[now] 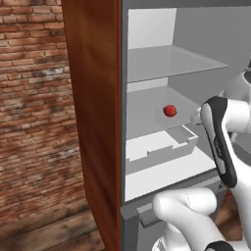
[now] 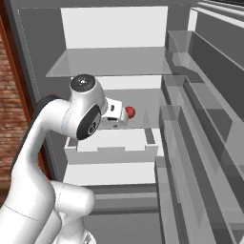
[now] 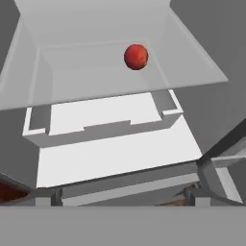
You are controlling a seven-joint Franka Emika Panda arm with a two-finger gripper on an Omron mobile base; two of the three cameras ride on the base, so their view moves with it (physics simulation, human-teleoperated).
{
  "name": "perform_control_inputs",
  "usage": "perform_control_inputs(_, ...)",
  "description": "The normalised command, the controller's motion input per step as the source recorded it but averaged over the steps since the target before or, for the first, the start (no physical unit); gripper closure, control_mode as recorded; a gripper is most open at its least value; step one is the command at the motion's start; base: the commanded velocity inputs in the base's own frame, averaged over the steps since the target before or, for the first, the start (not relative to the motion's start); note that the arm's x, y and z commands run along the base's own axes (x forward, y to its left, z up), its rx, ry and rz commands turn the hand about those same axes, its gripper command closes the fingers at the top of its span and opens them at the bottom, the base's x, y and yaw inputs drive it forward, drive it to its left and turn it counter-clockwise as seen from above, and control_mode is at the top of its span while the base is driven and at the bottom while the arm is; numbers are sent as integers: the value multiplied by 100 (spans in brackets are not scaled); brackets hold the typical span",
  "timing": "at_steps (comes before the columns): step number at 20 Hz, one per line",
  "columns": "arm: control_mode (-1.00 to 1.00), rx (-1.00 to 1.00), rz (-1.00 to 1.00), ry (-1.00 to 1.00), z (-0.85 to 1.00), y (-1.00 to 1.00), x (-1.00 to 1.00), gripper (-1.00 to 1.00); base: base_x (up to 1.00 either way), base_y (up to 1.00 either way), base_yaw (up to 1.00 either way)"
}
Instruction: Grab the lime and onion from the fridge, place them in the blender, close the lid, and turn on the blender to create a marinade.
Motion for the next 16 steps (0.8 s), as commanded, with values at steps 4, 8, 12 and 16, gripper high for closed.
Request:
perform_control_inputs(4,-100,0,-10,0,-26,0,99,-100,0,0,0)
perform_control_inputs(8,-100,0,-8,0,-24,0,95,-100,0,0,0)
perform_control_inputs(12,-100,0,-2,1,-22,0,68,-100,0,0,0)
perform_control_inputs(16,-100,0,0,0,-16,-2,38,-100,0,0,0)
